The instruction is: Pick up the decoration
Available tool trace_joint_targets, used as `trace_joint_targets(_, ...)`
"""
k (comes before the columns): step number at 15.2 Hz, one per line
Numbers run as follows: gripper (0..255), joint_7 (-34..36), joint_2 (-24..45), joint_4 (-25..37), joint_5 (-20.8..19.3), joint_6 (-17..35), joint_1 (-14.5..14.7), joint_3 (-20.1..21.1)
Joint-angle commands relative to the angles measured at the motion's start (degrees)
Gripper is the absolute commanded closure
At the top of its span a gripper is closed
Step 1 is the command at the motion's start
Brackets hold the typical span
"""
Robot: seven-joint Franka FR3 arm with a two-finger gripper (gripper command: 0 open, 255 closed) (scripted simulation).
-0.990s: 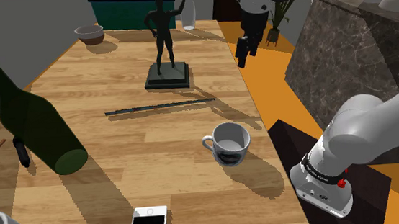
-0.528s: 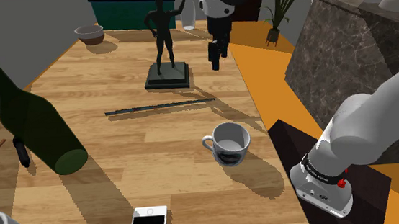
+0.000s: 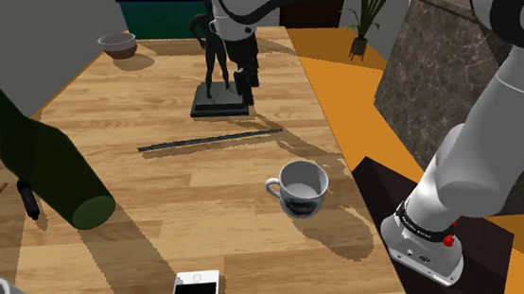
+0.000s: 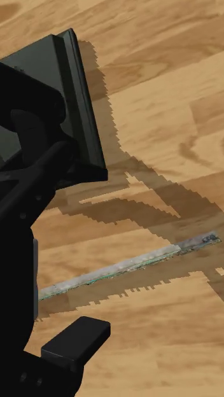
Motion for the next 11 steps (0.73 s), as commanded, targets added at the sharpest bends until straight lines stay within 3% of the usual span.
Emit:
trace_joint_targets(1,0,-1.31,4.66,4.74,-0.95,-1.45,1.17,1.1)
trace_joint_targets(11,0,-7.75,28.15,31.61,-7.14,-11.53,9.67,5.45)
